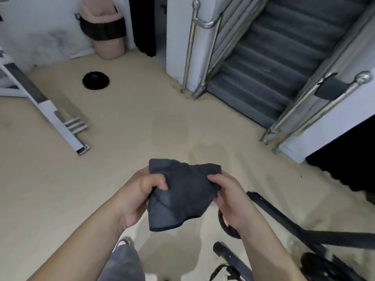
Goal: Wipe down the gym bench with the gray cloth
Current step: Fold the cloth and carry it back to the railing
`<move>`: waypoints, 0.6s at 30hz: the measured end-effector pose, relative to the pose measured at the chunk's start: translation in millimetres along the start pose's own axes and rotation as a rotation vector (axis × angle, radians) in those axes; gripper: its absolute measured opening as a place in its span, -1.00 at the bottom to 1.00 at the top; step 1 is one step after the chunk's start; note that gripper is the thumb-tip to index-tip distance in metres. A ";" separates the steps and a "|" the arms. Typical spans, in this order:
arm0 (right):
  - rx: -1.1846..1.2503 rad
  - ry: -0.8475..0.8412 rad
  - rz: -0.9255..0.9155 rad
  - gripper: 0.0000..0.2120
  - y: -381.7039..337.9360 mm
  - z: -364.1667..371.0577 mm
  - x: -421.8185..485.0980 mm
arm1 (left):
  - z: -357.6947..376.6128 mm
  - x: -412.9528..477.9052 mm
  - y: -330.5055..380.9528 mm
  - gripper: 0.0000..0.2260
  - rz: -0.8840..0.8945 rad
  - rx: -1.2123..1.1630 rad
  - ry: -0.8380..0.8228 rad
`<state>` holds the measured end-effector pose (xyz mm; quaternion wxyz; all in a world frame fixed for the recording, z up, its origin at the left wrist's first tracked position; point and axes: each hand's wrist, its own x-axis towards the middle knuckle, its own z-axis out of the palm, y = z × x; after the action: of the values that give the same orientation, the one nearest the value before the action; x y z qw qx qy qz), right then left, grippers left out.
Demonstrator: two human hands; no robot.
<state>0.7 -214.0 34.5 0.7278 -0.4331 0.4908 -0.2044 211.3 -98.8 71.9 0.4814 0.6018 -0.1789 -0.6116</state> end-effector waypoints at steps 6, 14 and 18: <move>0.131 0.359 -0.099 -0.82 -61.0 -19.3 77.2 | 26.1 136.2 81.9 -0.66 -0.029 0.222 -0.131; 0.266 0.663 -0.171 -0.86 -138.5 -74.8 151.9 | 99.6 286.0 175.7 -0.75 -0.030 0.436 -0.342; 0.271 0.834 -0.134 -0.74 -157.8 -132.3 185.2 | 175.8 341.8 214.0 -0.75 0.024 0.477 -0.467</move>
<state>-16.6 -490.2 47.2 0.5031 -0.2451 0.6821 -0.4707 195.8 -538.2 87.2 0.2804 0.5389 -0.4297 -0.6681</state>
